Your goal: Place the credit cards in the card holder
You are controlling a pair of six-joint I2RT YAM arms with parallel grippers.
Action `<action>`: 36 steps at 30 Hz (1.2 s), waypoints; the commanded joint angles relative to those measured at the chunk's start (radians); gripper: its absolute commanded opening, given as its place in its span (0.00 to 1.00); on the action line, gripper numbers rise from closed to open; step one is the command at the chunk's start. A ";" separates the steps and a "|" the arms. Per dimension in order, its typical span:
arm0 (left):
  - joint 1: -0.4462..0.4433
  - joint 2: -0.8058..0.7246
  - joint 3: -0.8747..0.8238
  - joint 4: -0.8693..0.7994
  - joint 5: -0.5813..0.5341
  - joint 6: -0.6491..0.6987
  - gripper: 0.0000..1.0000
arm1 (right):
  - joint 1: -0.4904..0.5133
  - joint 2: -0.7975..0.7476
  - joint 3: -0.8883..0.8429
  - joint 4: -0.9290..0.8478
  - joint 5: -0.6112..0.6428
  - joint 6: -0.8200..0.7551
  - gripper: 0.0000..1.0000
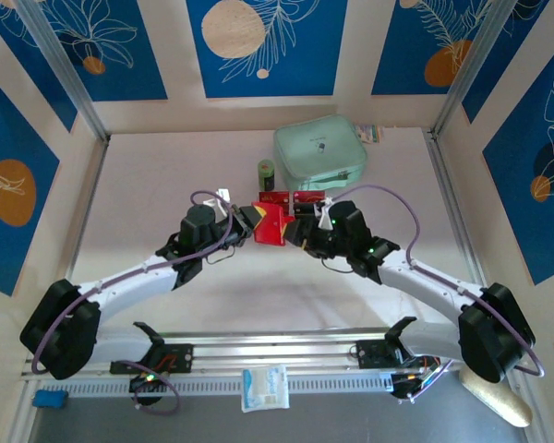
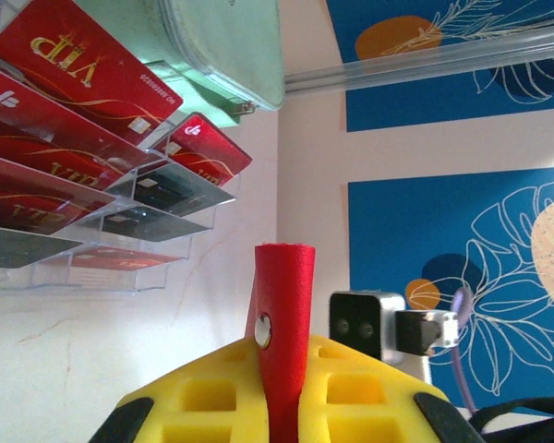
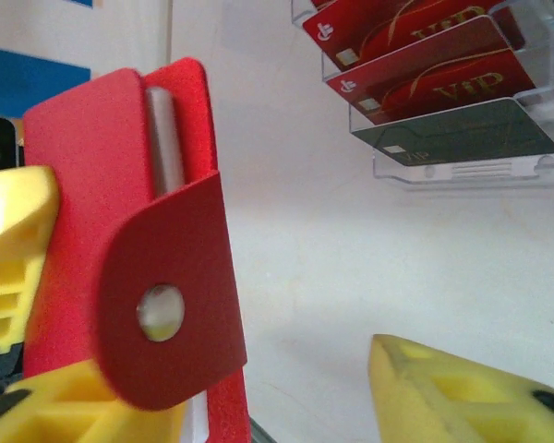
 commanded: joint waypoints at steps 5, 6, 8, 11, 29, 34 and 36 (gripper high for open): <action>-0.023 0.018 0.031 0.120 0.009 -0.052 0.00 | -0.034 -0.071 -0.070 0.132 -0.055 0.066 0.46; -0.025 0.021 0.034 0.124 0.009 -0.052 0.00 | -0.039 -0.075 -0.078 0.145 -0.060 0.074 0.46; -0.030 0.025 0.039 0.127 0.011 -0.055 0.00 | -0.044 -0.081 -0.087 0.165 -0.072 0.087 0.46; -0.034 0.034 0.037 0.146 0.008 -0.066 0.00 | -0.050 -0.088 -0.098 0.192 -0.086 0.105 0.46; -0.048 0.036 0.029 0.173 0.002 -0.074 0.00 | -0.061 -0.155 -0.110 0.191 -0.102 0.131 0.41; -0.049 0.044 0.030 0.177 0.003 -0.075 0.00 | -0.064 -0.162 -0.106 0.177 -0.105 0.127 0.41; -0.049 0.045 0.030 0.177 0.003 -0.075 0.00 | -0.064 -0.166 -0.109 0.172 -0.105 0.127 0.41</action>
